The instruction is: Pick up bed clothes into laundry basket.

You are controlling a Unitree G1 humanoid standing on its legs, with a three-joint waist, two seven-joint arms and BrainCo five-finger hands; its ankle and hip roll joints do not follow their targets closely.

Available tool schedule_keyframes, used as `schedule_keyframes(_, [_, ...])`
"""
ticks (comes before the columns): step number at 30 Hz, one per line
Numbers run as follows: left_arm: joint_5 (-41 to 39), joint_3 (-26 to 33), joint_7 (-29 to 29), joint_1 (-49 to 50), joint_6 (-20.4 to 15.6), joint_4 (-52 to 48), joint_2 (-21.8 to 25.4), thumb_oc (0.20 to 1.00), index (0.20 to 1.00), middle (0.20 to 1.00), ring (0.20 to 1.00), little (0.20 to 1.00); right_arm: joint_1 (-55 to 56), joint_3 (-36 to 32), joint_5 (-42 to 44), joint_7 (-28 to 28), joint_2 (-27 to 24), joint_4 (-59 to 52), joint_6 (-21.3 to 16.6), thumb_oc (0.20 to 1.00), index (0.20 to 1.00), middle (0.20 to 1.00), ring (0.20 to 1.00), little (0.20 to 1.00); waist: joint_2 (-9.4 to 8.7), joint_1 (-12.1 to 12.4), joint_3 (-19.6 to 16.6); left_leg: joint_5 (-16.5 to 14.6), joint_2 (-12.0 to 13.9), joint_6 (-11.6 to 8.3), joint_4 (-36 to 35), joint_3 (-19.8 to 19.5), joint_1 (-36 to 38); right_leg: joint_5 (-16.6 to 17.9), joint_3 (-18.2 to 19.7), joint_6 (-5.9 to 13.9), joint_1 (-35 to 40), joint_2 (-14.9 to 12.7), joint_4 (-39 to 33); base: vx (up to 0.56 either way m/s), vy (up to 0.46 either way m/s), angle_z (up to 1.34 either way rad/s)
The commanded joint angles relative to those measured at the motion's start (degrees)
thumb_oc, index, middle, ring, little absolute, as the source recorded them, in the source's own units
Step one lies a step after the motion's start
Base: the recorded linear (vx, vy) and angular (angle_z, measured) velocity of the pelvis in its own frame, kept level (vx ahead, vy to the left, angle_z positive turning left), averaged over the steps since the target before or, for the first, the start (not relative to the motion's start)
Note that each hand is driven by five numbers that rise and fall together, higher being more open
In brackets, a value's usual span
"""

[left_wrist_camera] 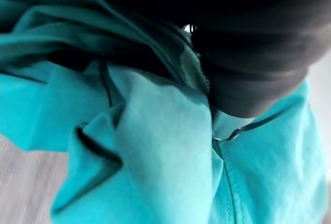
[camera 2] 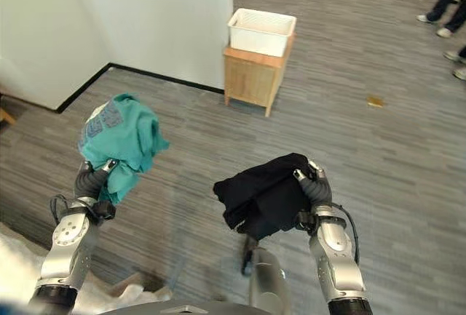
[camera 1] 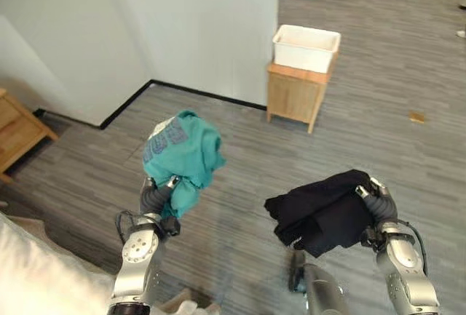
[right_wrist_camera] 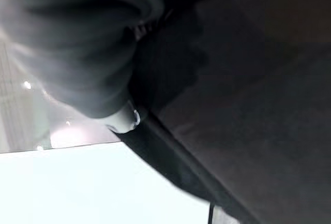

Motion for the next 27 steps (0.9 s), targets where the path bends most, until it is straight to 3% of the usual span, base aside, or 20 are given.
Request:
schedule_keyframes(1, [0.0,1.7,-0.5,-0.3,-3.9,-6.2,3.3,0.200,0.200,0.200,0.200,0.200,-4.9,-2.4,1.4,-0.9,-1.2,-2.9,-3.8,0.200,0.200,0.200,0.200,0.200,-0.93,0.5,-2.2,1.7,7.5,-3.75,-1.5,-0.3,-5.9,12.4,0.4,9.50,9.2,-4.9,-5.2,0.58,-0.232,0.60])
schedule_keyframes(5, [0.9,0.2,-0.9,-1.2,-4.2,-5.7,2.6,0.200,0.200,0.200,0.200,0.200,-4.2,-2.8,0.5,-0.7,-1.9,-2.2,-4.2,0.200,0.200,0.200,0.200,0.200,-0.56,-0.9,-3.9,2.7,10.6,-6.56,5.4,-0.1,-4.9,10.5,-0.1,7.09,11.4,-3.7,-1.4,0.43,-0.205,0.04])
schedule_keyframes(6, [0.5,-0.1,-0.9,-1.6,-4.2,-5.4,2.5,0.200,0.200,0.200,0.200,0.200,-4.2,-2.8,1.1,-0.7,-2.3,-2.0,-4.4,0.200,0.200,0.200,0.200,0.200,-0.35,-1.1,-3.9,5.0,11.1,-7.55,10.2,-0.2,-6.4,9.7,-0.4,6.30,12.5,-3.2,-1.4,0.34,-0.283,-0.35])
schedule_keyframes(7, [-0.2,-1.1,-1.5,-2.5,-4.0,-5.4,2.2,0.200,0.200,0.200,0.200,0.200,-4.1,-3.4,1.8,-0.5,-3.5,-2.0,-4.4,0.200,0.200,0.200,0.200,0.200,-1.30,-1.2,-3.1,11.0,11.2,-9.32,22.7,1.6,-11.2,8.1,-0.7,4.59,16.3,-2.6,-2.5,0.45,-0.369,-0.41])
schedule_keyframes(8, [-0.4,-1.5,-1.7,-2.6,-3.9,-5.4,2.3,0.200,0.200,0.200,0.200,0.200,-3.7,-3.6,2.1,-0.6,-3.9,-2.3,-4.5,0.200,0.200,0.200,0.200,0.200,-2.06,-1.1,-2.7,12.5,10.9,-9.48,28.8,1.8,-13.7,7.4,-0.3,3.60,18.1,-2.1,-3.3,0.32,-0.288,-0.25])
schedule_keyframes(9, [-0.4,-1.5,-1.7,-2.6,-3.9,-5.4,2.3,0.200,0.200,0.200,0.200,0.200,-3.7,-3.7,2.1,-0.6,-3.9,-2.4,-4.5,0.200,0.200,0.200,0.200,0.200,-1.90,-1.2,-2.7,12.1,11.1,-9.53,29.9,1.7,-14.3,7.5,-0.5,3.53,18.2,-2.0,-3.5,0.33,-0.265,-0.04])
schedule_keyframes(10, [-0.7,-2.4,-2.0,-3.1,-3.4,-5.6,2.0,0.200,0.200,0.200,0.200,0.200,-2.4,-4.2,2.8,-0.7,-4.6,-2.6,-4.3,0.200,0.200,0.200,0.200,0.200,-3.17,-0.8,-1.7,13.9,10.2,-9.10,36.6,2.6,-18.1,5.7,0.9,2.02,21.3,-1.2,-4.7,0.22,-0.169,-0.02])
schedule_keyframes(11, [-0.7,-2.5,-2.0,-3.1,-3.4,-5.5,2.0,0.200,0.200,0.200,0.200,0.200,-2.3,-4.3,2.8,-0.7,-4.6,-2.7,-4.2,0.200,0.200,0.200,0.200,0.200,-2.87,-0.7,-1.6,13.4,10.5,-9.10,37.4,2.6,-18.4,5.7,0.9,1.98,21.5,-0.8,-4.8,0.41,-0.275,-0.23])
schedule_keyframes(12, [-0.6,-3.9,-2.1,-4.5,-3.0,-5.4,2.0,0.200,0.200,0.200,0.200,0.200,-2.0,-5.0,3.3,-1.7,-4.7,-2.9,-4.0,0.200,0.200,0.200,0.200,0.200,-3.84,0.0,-0.7,11.6,8.2,-8.03,36.4,3.5,-25.0,5.1,2.2,1.78,24.0,-1.3,-5.7,0.28,-0.130,-0.41])
schedule_keyframes(15, [-1.3,-6.2,-2.3,-6.8,-2.8,-3.9,1.6,0.200,0.200,0.200,0.200,0.200,-2.2,-5.2,4.1,-2.1,-4.3,-3.2,-4.6,0.200,0.200,0.200,0.200,0.200,-3.34,1.1,-0.8,8.8,7.4,-6.80,26.2,4.7,-30.4,4.1,4.0,2.57,26.0,-0.3,-7.0,0.37,-0.054,-0.50])
schedule_keyframes(16, [-1.2,-6.9,-2.4,-7.3,-2.9,-3.7,1.5,0.200,0.200,0.200,0.200,0.200,-2.2,-4.9,3.6,-1.9,-4.4,-3.2,-4.6,0.200,0.200,0.200,0.200,0.200,-3.01,1.7,-1.1,8.8,7.1,-6.41,19.8,4.6,-30.4,3.5,4.8,2.90,26.6,0.1,-7.2,0.28,0.012,-0.54])
schedule_keyframes(17, [-1.1,-7.0,-2.4,-7.3,-2.9,-3.6,1.5,0.200,0.200,0.200,0.200,0.200,-2.1,-4.9,3.5,-1.9,-4.4,-3.2,-4.6,0.200,0.200,0.200,0.200,0.200,-3.28,1.9,-1.1,9.2,6.9,-6.35,18.5,4.9,-29.5,3.3,5.0,2.97,26.8,-0.2,-7.2,0.41,0.025,-0.41])
schedule_keyframes(18, [-1.2,-7.8,-2.3,-7.5,-3.0,-2.9,1.1,0.200,0.200,0.200,0.200,0.200,-1.7,-3.9,2.3,-1.4,-4.6,-3.5,-4.5,0.200,0.200,0.200,0.200,0.200,-2.22,2.5,-1.9,11.5,6.0,-6.40,10.5,2.7,-30.5,1.8,6.4,2.96,28.4,1.3,-7.5,0.38,0.008,-0.35])
schedule_keyframes(19, [-1.5,-8.0,-2.4,-7.4,-3.1,-2.7,0.9,0.200,0.200,0.200,0.200,0.200,-1.5,-3.6,1.9,-1.1,-4.8,-3.8,-4.3,0.200,0.200,0.200,0.200,0.200,-2.05,2.7,-2.3,13.0,5.7,-6.61,7.5,2.1,-29.6,1.2,6.9,2.85,29.3,1.6,-7.5,0.37,0.009,-0.34])
schedule_keyframes(20, [-1.5,-8.1,-2.4,-7.4,-3.1,-2.7,0.8,0.200,0.200,0.200,0.200,0.200,-1.4,-3.6,1.9,-1.1,-4.8,-3.8,-4.3,0.200,0.200,0.200,0.200,0.200,-2.10,2.7,-2.3,13.2,5.7,-6.61,7.0,2.1,-29.3,1.1,6.9,2.84,29.5,1.5,-7.5,0.33,-0.008,-0.55])
schedule_keyframes(21, [-1.4,-8.3,-2.3,-7.6,-2.8,-2.6,0.7,0.200,0.200,0.200,0.200,0.200,-0.9,-3.5,0.8,-0.9,-5.0,-4.3,-3.9,0.200,0.200,0.200,0.200,0.200,-1.55,2.1,-2.8,15.5,5.6,-7.12,4.6,4.9,-29.5,0.3,6.9,2.49,30.7,2.4,-7.4,0.39,0.024,-0.69])
schedule_keyframes(23, [-1.8,-8.5,-2.4,-7.6,-2.7,-2.5,0.4,0.200,0.200,0.200,0.200,0.200,-1.1,-2.6,0.2,-0.4,-4.6,-5.7,-3.7,0.200,0.200,0.200,0.200,0.200,-0.98,2.3,-3.9,14.6,5.3,-5.54,4.0,6.8,-27.8,-2.1,7.9,2.03,31.6,3.2,-6.2,0.42,0.075,-0.49])
schedule_keyframes(25, [-1.6,-8.2,-1.9,-7.6,-2.6,-2.4,0.4,0.200,0.200,0.200,0.200,0.200,-1.5,-2.4,-0.4,-0.4,-4.2,-5.2,-3.7,0.200,0.200,0.200,0.200,0.200,-1.56,2.4,-4.8,13.4,4.8,-5.08,4.7,6.4,-26.7,-3.4,7.3,2.82,32.6,1.5,-4.2,0.29,0.105,-0.09])
schedule_keyframes(26, [-1.7,-7.7,-1.8,-7.3,-2.6,-2.7,0.6,0.200,0.200,0.200,0.200,0.200,-2.0,-2.1,-0.3,-0.3,-3.9,-5.2,-3.6,0.200,0.200,0.200,0.200,0.200,-1.80,2.8,-4.9,12.4,4.8,-4.40,4.5,6.8,-25.6,-3.9,7.3,3.37,32.0,0.6,-1.1,0.32,0.123,0.10])
schedule_keyframes(27, [-1.6,-6.6,-1.5,-6.3,-2.7,-3.4,1.2,0.200,0.200,0.200,0.200,0.200,-4.5,-0.6,-0.7,0.0,-3.2,-4.7,-3.7,0.200,0.200,0.200,0.200,0.200,-1.67,4.0,-4.6,10.8,5.5,-2.93,3.7,8.2,-23.2,-1.9,6.1,5.30,28.1,-1.2,9.3,0.27,0.116,-0.01])
